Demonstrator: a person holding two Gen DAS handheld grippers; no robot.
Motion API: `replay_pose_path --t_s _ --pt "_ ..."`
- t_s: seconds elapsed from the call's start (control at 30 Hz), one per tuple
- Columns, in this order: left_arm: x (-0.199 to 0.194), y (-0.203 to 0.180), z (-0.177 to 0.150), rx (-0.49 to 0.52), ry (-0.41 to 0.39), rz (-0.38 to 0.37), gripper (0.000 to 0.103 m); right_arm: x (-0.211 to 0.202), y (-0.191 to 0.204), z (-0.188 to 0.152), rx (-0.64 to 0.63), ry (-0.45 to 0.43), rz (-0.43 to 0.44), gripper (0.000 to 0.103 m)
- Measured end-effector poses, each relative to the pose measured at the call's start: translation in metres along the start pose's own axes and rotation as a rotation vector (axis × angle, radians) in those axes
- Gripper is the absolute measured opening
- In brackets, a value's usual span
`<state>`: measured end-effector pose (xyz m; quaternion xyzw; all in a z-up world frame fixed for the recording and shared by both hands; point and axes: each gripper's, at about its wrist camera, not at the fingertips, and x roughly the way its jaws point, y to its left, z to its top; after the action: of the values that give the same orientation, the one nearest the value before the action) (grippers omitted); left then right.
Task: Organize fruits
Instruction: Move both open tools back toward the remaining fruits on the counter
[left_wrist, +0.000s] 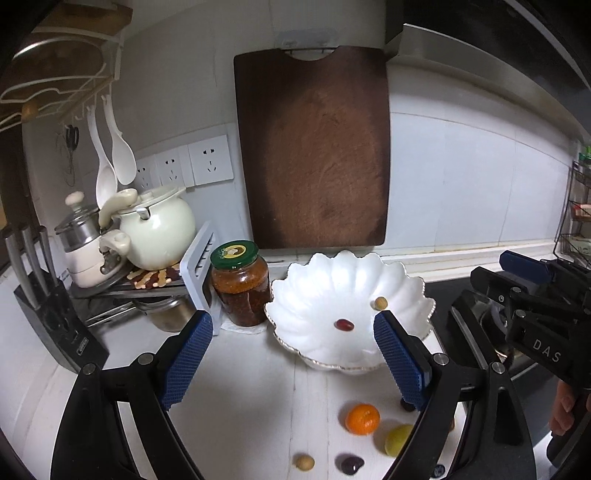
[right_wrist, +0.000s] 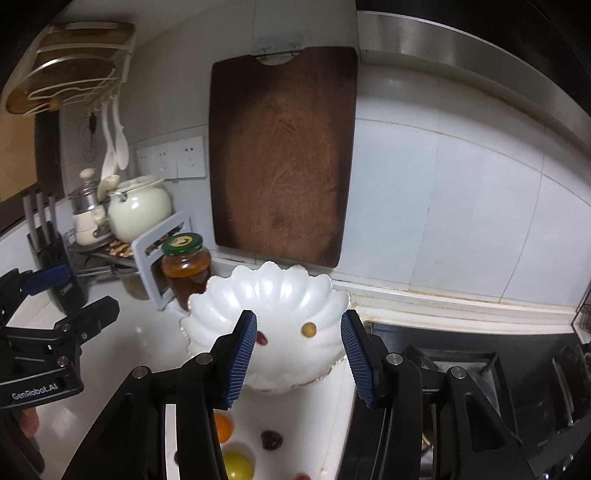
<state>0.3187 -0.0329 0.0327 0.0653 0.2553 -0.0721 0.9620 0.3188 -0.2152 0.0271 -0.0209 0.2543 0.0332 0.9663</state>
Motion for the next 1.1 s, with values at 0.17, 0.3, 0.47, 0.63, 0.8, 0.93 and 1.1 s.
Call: replay_pose_path --t_s 0.17,0.3,0.47,0.63,0.8,0.93,1.1 --pt "-0.019 -0.001 -0.012 -0.003 -0.005 -0.009 0.090 -0.017 0.003 -0.010 -0.004 -0.009 0.008 0.049" --pt "-0.028 -0.002 -0.021 0.008 0.002 -0.019 0.090 -0.030 0.005 -0.019 -0.013 -0.011 0.008 0.049" --pt "-0.041 -0.005 -0.033 0.029 0.004 -0.027 0.090 -0.041 0.006 -0.031 -0.008 -0.005 0.006 0.049" --pt "-0.050 -0.010 -0.044 0.060 0.006 -0.044 0.090 -0.051 0.006 -0.044 0.009 0.010 0.021 0.049" --pt "-0.054 -0.015 -0.057 0.077 0.032 -0.074 0.090 -0.056 0.007 -0.057 0.018 0.048 0.037 0.049" --pt "-0.053 -0.018 -0.066 0.084 0.052 -0.085 0.090 -0.056 0.006 -0.069 0.031 0.081 0.037 0.049" --pt "-0.052 -0.021 -0.078 0.091 0.071 -0.095 0.090 -0.056 0.007 -0.086 0.049 0.120 0.036 0.049"
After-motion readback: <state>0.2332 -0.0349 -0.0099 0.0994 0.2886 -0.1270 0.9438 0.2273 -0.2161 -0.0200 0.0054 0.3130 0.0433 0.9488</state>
